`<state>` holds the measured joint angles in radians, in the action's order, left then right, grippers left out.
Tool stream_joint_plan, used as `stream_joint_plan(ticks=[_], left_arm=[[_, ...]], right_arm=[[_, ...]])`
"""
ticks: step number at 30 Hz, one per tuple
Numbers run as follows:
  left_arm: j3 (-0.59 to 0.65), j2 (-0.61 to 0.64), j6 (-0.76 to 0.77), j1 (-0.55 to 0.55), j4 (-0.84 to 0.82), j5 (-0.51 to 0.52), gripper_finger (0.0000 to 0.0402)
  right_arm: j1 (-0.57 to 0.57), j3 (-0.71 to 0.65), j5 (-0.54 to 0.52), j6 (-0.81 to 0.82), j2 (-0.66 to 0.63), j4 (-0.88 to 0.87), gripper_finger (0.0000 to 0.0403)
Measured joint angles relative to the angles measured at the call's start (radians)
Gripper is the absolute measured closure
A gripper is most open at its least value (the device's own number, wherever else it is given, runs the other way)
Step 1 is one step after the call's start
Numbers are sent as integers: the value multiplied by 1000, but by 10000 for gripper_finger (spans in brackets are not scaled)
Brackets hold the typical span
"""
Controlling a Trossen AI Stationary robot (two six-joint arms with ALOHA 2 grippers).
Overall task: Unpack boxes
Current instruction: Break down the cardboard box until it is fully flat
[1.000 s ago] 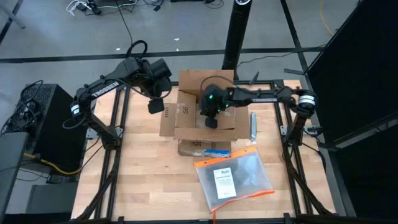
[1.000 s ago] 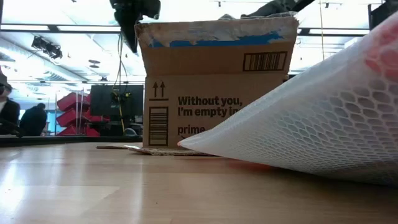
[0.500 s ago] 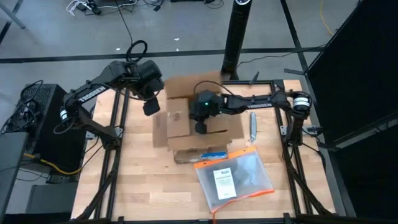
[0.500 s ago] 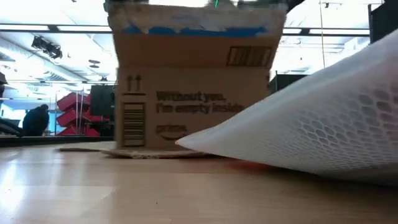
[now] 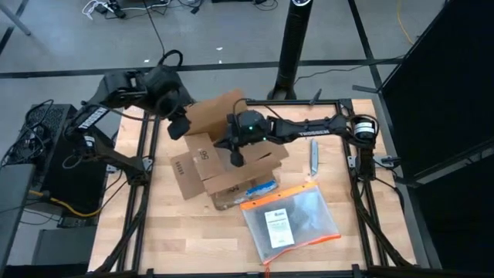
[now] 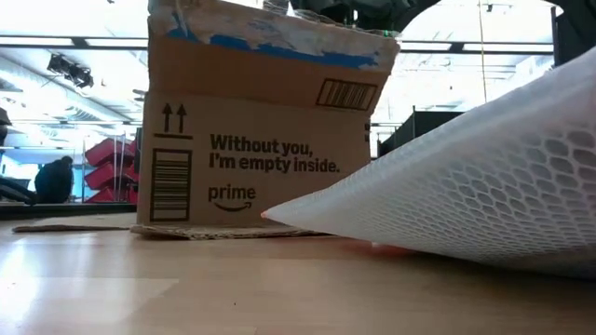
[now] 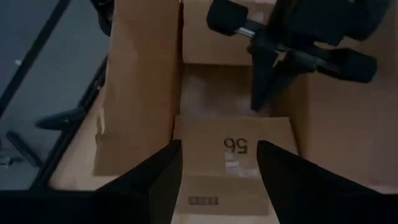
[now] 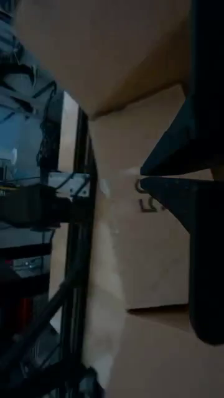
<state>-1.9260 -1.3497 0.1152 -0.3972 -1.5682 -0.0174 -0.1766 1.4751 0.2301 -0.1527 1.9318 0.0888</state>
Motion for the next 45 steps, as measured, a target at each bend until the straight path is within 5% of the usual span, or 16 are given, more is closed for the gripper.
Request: stream_joint_plan(ticks=[6, 22, 31, 36, 45], left_arm=[[230, 137, 140, 22, -3, -159, 204], [1046, 278, 121, 112, 595, -7, 204], [1108, 80, 15, 111, 878, 18, 204], [1090, -9, 46, 119, 993, 7, 204], [1051, -8, 38, 162, 956, 53, 204]], right_arm=[[-9, 52, -8, -93, 4, -286, 403], [13, 57, -44, -270, 34, -380, 403], [-19, 62, -114, -241, 36, -547, 403], [-22, 135, -151, 55, 28, -680, 403], [-37, 185, -208, 496, 24, -877, 403]])
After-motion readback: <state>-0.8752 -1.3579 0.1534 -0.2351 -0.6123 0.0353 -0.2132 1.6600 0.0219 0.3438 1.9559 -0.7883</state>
